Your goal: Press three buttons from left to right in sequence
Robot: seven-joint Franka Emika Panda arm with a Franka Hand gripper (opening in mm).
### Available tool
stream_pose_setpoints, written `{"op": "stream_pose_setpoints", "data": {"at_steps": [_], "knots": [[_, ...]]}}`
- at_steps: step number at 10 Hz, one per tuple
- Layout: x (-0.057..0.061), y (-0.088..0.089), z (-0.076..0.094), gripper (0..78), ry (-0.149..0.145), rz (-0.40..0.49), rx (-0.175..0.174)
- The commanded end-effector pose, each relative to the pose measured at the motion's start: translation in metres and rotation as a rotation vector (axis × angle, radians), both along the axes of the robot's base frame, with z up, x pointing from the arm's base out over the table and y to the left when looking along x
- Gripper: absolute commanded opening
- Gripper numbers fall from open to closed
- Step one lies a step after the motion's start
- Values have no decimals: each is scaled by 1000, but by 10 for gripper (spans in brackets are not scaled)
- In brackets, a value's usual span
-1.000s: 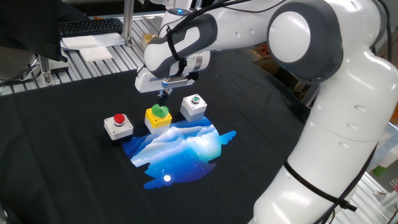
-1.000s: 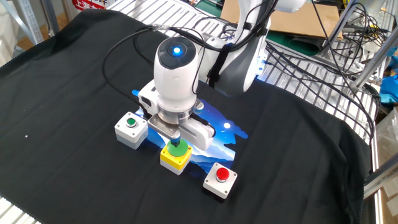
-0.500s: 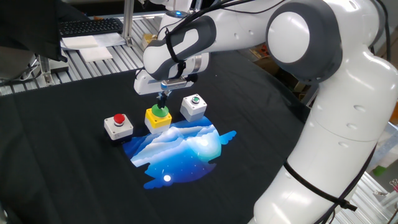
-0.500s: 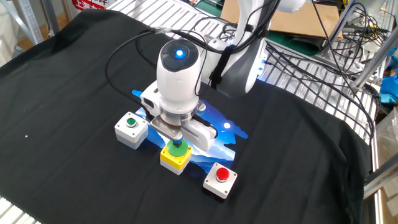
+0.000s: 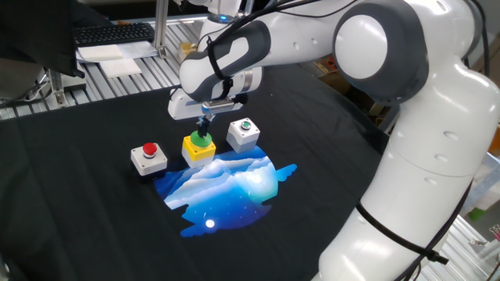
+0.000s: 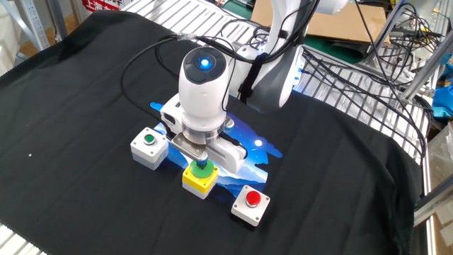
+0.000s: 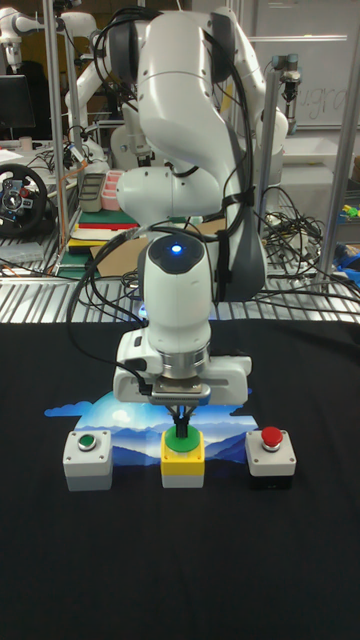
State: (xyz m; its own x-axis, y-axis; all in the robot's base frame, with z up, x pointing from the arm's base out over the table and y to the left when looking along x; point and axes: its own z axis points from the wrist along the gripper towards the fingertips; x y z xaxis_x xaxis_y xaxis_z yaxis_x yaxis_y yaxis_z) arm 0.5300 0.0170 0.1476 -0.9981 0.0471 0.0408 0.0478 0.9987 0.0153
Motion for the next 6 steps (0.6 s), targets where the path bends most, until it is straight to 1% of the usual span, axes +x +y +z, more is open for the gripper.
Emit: {"op": "stream_pose_setpoints", "data": {"at_steps": [1,6], "knots": [[1,0,0,11,-4,0,-2],[1,0,0,11,1,-3,-6]]}}
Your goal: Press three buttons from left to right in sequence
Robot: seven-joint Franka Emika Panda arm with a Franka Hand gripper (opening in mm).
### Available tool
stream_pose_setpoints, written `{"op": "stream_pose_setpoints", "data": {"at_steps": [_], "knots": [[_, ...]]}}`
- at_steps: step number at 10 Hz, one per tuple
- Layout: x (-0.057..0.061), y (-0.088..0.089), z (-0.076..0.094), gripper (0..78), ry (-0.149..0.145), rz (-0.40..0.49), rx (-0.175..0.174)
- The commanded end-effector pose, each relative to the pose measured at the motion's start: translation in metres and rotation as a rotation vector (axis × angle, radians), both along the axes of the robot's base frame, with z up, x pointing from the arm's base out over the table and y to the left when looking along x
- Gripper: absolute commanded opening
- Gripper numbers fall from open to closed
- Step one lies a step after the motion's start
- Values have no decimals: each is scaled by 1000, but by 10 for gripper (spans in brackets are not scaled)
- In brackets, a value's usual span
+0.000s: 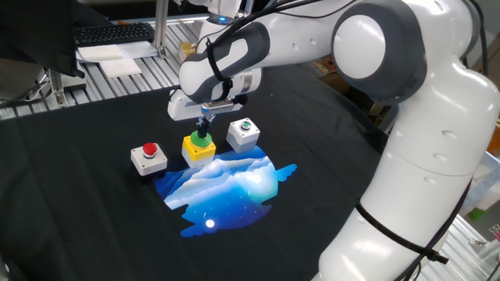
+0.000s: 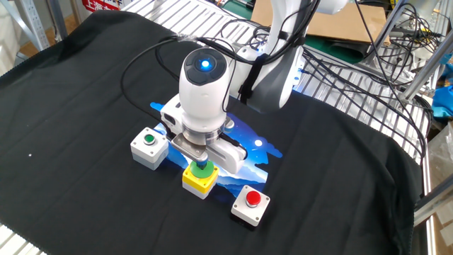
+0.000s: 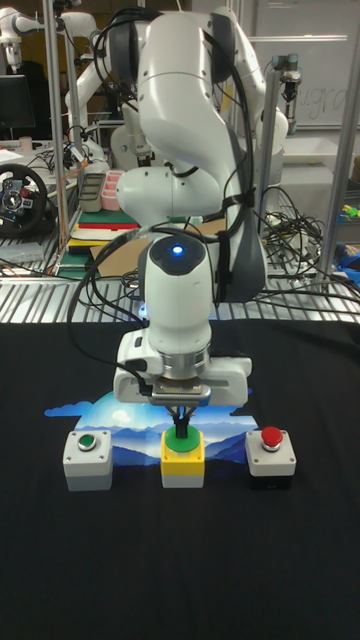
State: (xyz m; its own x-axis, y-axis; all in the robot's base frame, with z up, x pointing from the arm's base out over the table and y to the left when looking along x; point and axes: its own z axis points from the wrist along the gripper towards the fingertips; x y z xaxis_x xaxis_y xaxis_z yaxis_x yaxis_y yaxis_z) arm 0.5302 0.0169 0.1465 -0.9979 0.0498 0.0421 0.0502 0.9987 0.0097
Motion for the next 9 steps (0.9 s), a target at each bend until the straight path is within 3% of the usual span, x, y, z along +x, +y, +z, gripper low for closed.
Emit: {"op": "stream_pose_setpoints", "data": {"at_steps": [1,9], "knots": [[1,0,0,11,0,-1,0],[0,1,-8,11,9,-11,0]]}}
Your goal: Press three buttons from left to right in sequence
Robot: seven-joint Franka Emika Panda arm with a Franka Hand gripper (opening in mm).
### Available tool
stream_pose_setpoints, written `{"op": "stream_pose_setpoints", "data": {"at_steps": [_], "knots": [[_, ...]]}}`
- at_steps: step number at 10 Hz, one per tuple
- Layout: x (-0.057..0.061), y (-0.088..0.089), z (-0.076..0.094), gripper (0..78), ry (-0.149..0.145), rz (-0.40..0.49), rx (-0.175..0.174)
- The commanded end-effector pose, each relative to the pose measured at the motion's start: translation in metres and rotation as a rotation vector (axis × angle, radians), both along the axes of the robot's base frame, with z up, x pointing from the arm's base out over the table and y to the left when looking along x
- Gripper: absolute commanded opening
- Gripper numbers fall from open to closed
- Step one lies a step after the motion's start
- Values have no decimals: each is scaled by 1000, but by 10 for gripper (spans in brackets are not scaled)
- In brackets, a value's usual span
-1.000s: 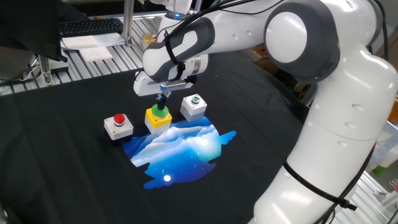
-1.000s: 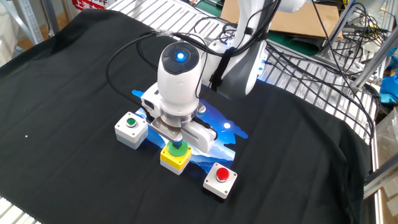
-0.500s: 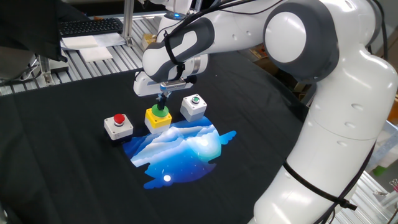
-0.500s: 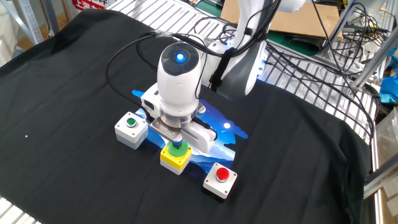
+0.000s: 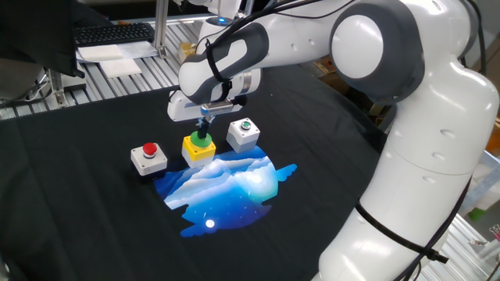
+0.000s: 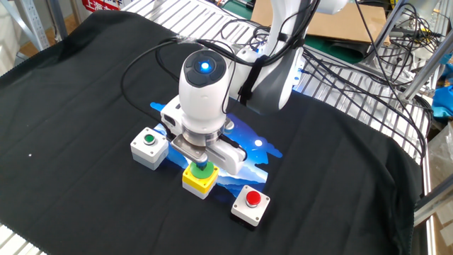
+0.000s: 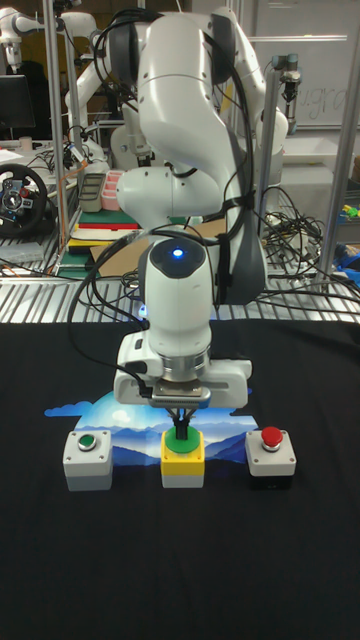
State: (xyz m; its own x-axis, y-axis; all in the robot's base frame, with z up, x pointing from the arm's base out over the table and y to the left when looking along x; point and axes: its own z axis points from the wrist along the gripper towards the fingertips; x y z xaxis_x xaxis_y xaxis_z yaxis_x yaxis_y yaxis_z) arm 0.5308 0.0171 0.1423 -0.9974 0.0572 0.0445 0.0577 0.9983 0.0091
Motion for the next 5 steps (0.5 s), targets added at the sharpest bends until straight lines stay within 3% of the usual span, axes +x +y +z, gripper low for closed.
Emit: {"op": "stream_pose_setpoints", "data": {"at_steps": [1,5], "knots": [[-1,1,-6,11,8,-4,0],[-2,1,-10,11,6,-6,3]]}}
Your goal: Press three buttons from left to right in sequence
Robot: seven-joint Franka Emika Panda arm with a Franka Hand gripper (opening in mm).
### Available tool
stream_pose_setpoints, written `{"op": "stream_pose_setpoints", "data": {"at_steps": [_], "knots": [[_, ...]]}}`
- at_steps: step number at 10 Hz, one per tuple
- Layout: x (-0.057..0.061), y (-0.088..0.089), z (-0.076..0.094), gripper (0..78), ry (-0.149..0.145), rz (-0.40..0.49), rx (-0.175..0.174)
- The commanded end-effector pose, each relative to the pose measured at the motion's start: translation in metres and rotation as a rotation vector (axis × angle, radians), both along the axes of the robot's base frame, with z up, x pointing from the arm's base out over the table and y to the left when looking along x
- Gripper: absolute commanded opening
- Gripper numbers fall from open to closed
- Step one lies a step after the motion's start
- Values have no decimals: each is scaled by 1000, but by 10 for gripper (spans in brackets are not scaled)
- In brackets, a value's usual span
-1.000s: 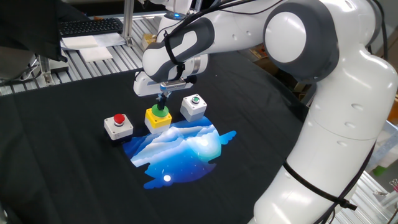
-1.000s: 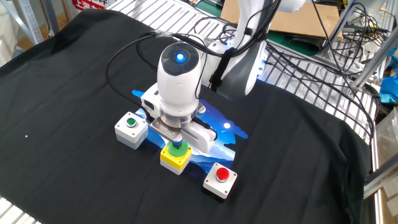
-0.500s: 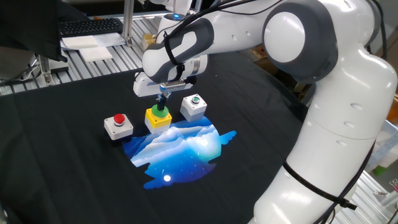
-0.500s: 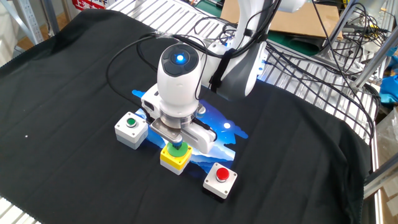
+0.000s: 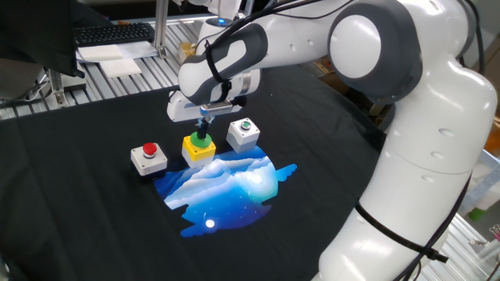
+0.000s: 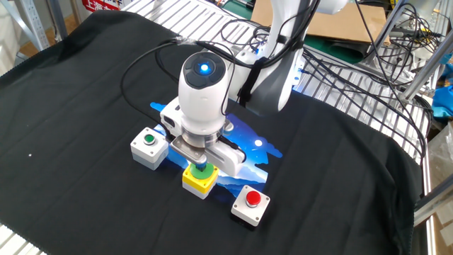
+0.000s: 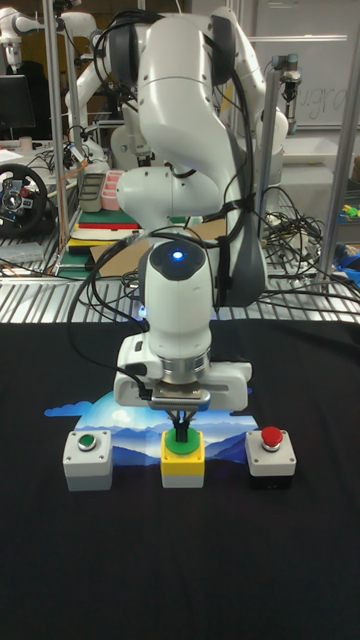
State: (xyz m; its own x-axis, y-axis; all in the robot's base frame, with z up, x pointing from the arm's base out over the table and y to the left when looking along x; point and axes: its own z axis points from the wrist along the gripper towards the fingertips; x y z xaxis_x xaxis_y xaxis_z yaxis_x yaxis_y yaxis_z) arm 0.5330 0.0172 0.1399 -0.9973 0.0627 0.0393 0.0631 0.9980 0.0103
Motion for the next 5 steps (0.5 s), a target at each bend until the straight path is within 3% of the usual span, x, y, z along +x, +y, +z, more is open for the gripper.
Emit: {"op": "stream_pose_setpoints", "data": {"at_steps": [1,5], "knots": [[-5,1,-8,11,11,0,2],[-7,6,-1,11,21,-10,-1]]}}
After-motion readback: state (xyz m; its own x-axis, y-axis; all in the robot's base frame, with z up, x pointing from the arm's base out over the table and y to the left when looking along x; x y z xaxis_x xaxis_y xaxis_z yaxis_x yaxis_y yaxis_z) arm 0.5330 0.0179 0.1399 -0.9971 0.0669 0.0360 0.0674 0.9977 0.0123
